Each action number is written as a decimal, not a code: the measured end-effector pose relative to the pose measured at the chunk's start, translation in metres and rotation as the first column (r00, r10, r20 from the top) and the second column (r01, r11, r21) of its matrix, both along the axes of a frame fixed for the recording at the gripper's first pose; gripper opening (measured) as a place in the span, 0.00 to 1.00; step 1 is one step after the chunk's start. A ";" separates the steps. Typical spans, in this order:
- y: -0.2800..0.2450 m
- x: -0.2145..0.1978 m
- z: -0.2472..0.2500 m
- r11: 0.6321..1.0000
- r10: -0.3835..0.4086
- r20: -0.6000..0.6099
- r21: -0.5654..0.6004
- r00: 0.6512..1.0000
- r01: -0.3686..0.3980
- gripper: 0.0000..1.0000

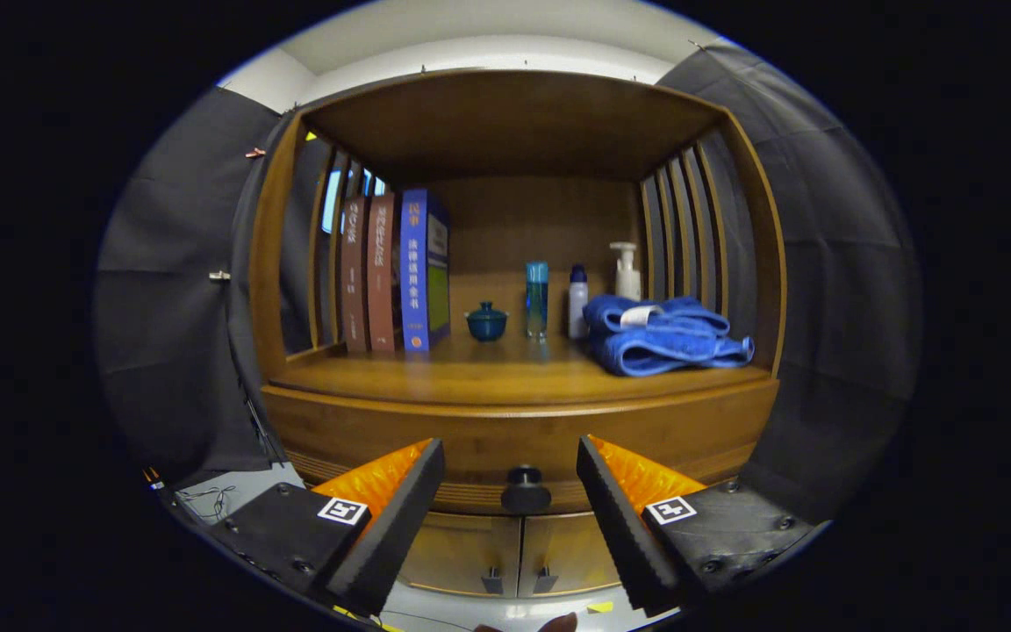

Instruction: Pull open the drawer, take out the items inside it, and place them on the countertop above the cabinet.

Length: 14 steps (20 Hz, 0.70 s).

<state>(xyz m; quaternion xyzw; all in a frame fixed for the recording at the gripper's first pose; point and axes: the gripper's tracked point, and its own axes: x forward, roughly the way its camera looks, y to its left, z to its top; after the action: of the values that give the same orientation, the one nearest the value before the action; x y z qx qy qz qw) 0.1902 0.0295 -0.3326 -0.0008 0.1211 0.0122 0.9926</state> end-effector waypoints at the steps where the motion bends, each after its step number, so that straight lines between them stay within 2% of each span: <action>1: -0.002 0.007 -0.017 1.000 -0.002 -0.024 0.001 1.000 0.002 0.99; 4: -0.009 0.017 -0.047 1.000 -0.008 -0.087 0.002 0.996 0.009 0.99; 8: -0.003 0.022 -0.060 0.999 0.020 -0.123 0.029 0.992 -0.016 0.68; 9: -0.004 0.026 -0.061 1.000 0.021 -0.118 0.005 0.993 -0.020 0.54; 11: -0.007 0.027 -0.066 0.999 0.013 -0.116 -0.043 0.993 -0.018 0.52; 13: -0.009 0.025 -0.062 0.999 0.005 -0.102 -0.037 0.995 -0.009 0.47; 14: -0.008 0.029 -0.066 0.999 0.002 -0.099 -0.042 0.995 -0.006 0.39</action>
<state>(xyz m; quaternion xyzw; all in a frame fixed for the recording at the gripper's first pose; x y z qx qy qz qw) 0.2194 0.0210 -0.3986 -0.0215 0.1704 0.0116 0.9851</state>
